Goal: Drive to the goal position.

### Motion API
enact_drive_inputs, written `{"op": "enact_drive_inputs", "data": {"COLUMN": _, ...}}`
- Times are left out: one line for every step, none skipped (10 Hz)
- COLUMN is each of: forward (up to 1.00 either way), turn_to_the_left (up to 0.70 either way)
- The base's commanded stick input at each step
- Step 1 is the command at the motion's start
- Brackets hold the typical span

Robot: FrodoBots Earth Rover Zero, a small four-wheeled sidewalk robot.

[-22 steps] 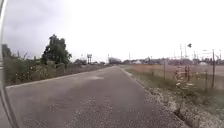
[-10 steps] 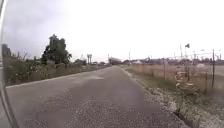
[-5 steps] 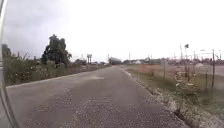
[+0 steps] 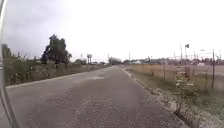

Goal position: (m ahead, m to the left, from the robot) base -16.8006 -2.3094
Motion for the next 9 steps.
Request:
{"op": "enact_drive_inputs", "data": {"forward": 0.07, "turn_to_the_left": 0.0}}
{"op": "enact_drive_inputs", "data": {"forward": 0.08, "turn_to_the_left": 0.0}}
{"op": "enact_drive_inputs", "data": {"forward": 0.08, "turn_to_the_left": 0.0}}
{"op": "enact_drive_inputs", "data": {"forward": 0.08, "turn_to_the_left": 0.0}}
{"op": "enact_drive_inputs", "data": {"forward": 0.07, "turn_to_the_left": 0.0}}
{"op": "enact_drive_inputs", "data": {"forward": 0.08, "turn_to_the_left": 0.0}}
{"op": "enact_drive_inputs", "data": {"forward": 0.08, "turn_to_the_left": 0.0}}
{"op": "enact_drive_inputs", "data": {"forward": 0.07, "turn_to_the_left": 0.0}}
{"op": "enact_drive_inputs", "data": {"forward": 0.07, "turn_to_the_left": 0.0}}
